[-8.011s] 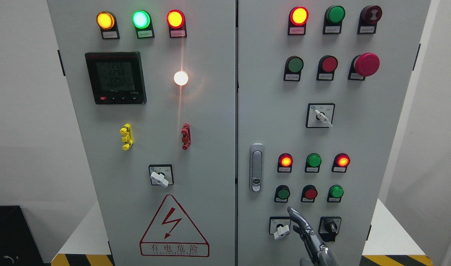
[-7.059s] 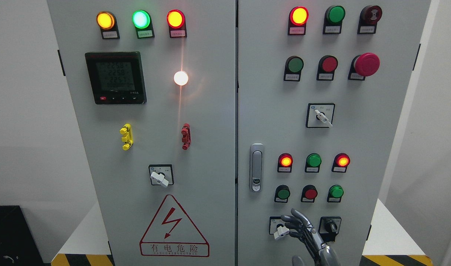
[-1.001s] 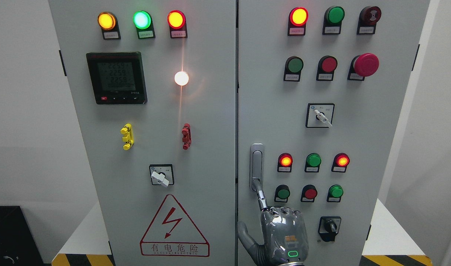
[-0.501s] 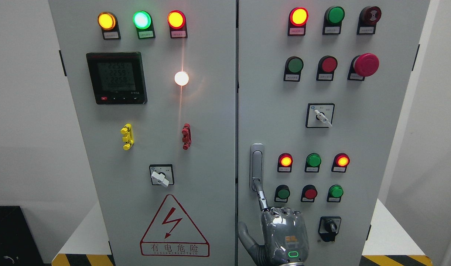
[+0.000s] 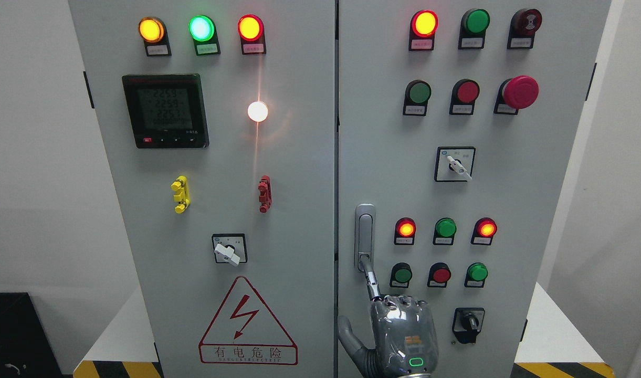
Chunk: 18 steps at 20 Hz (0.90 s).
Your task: Release door handle
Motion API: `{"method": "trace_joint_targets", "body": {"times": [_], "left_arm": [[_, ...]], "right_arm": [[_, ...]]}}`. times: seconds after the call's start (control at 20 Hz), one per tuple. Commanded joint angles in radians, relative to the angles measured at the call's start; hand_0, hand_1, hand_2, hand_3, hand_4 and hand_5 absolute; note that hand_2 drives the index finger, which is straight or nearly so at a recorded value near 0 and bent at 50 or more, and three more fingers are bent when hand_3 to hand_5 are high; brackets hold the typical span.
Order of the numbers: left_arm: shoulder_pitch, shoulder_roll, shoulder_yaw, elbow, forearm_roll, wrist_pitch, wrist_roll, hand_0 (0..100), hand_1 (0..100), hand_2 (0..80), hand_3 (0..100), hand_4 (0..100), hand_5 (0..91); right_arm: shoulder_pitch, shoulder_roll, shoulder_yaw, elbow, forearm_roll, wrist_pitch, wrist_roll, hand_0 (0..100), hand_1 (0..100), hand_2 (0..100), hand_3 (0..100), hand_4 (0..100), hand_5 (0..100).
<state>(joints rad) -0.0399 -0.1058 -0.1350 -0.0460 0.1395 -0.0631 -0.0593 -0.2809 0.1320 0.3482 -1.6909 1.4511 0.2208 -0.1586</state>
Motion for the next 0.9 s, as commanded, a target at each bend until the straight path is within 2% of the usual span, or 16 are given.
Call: {"method": "trace_joint_targets", "body": {"times": [0.0, 0.85], "left_arm": [[0.0, 0.0, 0.0, 0.0, 0.0, 0.0, 0.0, 12, 56, 0.0, 0, 0, 0.0], [0.0, 0.0, 0.0, 0.0, 0.002, 0.0, 0.0, 12, 56, 0.0, 0, 0, 0.0]], "right_arm": [[0.002, 0.0, 0.002, 0.028, 0.0, 0.0, 0.001, 41, 34, 3, 100, 100, 100], [0.006, 0.0, 0.003, 0.028, 0.0, 0.0, -0.001, 40, 35, 4, 100, 100, 100]]}}
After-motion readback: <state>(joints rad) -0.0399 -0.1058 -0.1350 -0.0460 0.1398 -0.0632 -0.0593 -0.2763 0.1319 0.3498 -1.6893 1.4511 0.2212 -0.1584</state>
